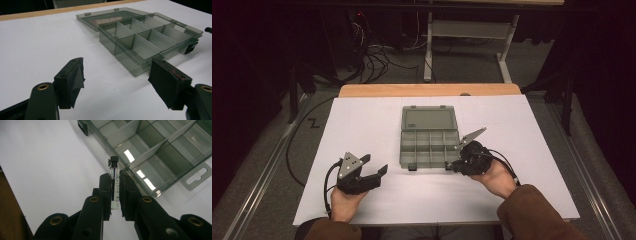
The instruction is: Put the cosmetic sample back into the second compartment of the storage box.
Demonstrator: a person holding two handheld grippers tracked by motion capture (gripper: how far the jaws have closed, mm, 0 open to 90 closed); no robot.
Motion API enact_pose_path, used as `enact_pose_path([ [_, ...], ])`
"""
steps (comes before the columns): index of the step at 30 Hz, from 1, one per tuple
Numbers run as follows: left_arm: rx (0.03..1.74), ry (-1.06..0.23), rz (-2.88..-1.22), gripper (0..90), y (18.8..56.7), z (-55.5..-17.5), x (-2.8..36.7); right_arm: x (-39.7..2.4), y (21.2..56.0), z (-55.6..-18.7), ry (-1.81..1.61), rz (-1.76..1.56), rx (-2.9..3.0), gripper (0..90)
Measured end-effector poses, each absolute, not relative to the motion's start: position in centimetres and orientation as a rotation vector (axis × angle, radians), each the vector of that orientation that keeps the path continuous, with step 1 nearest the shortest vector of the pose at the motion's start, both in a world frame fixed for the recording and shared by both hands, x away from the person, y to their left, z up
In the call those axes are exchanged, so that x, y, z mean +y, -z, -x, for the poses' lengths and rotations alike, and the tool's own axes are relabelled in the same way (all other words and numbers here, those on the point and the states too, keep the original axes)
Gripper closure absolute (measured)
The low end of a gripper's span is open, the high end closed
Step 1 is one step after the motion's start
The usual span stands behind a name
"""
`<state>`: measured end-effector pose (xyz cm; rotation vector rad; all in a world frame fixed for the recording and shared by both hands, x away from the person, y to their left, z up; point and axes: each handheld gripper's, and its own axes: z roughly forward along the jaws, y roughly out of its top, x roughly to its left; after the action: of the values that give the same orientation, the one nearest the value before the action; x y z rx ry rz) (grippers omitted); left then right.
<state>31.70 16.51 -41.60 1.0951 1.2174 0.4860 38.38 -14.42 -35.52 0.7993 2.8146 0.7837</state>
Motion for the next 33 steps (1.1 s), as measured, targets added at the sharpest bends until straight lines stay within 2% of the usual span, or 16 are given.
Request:
enact_pose_path([
  [33, 1.226, -0.51, -1.085, 27.4, 41.6, -31.9, 16.6, -12.3, 34.2, -42.0, -0.795, -0.84, 2.781, 82.4],
])
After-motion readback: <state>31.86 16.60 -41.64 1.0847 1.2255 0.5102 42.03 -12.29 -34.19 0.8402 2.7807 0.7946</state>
